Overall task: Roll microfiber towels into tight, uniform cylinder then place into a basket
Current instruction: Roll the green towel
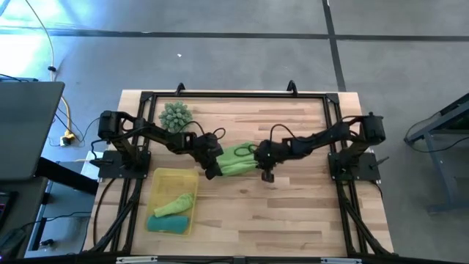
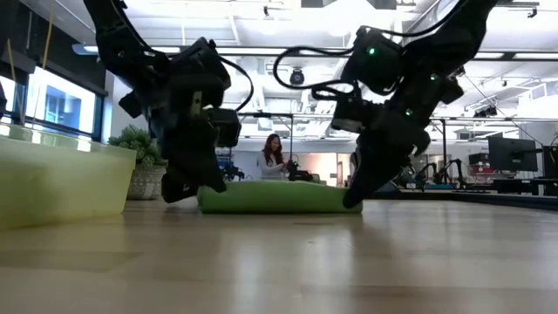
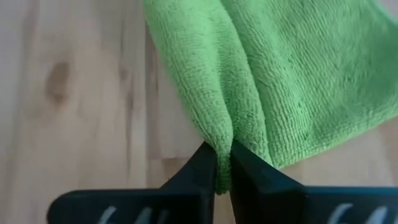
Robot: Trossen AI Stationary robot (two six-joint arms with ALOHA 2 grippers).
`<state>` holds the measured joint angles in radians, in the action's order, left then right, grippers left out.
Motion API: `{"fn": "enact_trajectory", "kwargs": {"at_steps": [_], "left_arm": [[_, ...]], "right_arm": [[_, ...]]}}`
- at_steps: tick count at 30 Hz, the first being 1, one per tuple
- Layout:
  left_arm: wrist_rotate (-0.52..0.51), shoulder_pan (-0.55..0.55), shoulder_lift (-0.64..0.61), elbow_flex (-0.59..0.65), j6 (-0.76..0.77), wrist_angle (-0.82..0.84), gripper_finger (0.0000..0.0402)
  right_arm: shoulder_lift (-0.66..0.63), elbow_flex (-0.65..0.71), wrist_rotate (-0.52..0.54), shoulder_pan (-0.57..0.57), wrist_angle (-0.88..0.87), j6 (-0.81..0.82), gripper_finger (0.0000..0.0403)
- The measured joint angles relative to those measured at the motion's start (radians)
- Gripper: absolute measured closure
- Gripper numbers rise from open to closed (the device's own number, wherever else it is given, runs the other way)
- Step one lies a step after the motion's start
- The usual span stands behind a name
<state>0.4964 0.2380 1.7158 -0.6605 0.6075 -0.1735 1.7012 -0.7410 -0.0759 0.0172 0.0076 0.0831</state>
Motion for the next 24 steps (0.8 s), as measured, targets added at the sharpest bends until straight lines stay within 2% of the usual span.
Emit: {"fn": "enact_trajectory", "kwargs": {"at_steps": [4, 8, 11, 16, 19, 22, 24], "left_arm": [[0.003, -0.014, -0.026, 0.000, -0.104, -0.010, 0.0382], [-0.028, -0.024, -0.066, 0.000, -0.244, 0.003, 0.0361], [-0.093, -0.029, -0.100, 0.000, -0.352, 0.021, 0.0334], [-0.252, -0.052, -0.176, 0.000, -0.615, 0.032, 0.0292], [-0.269, -0.091, -0.213, 0.000, -0.757, 0.019, 0.0282], [-0.325, -0.145, -0.212, -0.001, -0.808, 0.002, 0.0281], [-0.399, -0.181, -0.182, -0.003, -0.825, -0.026, 0.0281]], "right_arm": [[0.000, 0.000, -0.159, 0.060, -0.011, 0.072, 0.0399], [0.001, 0.002, -0.285, 0.106, -0.032, 0.155, 0.0397], [0.001, 0.002, -0.325, 0.125, -0.050, 0.209, 0.0397], [0.001, 0.002, -0.373, 0.148, -0.090, 0.280, 0.0396], [0.001, 0.002, -0.382, 0.164, -0.097, 0.340, 0.0396], [0.001, 0.003, -0.403, 0.182, -0.102, 0.386, 0.0396], [0.001, 0.003, -0.409, 0.190, -0.107, 0.391, 0.0396]]}}
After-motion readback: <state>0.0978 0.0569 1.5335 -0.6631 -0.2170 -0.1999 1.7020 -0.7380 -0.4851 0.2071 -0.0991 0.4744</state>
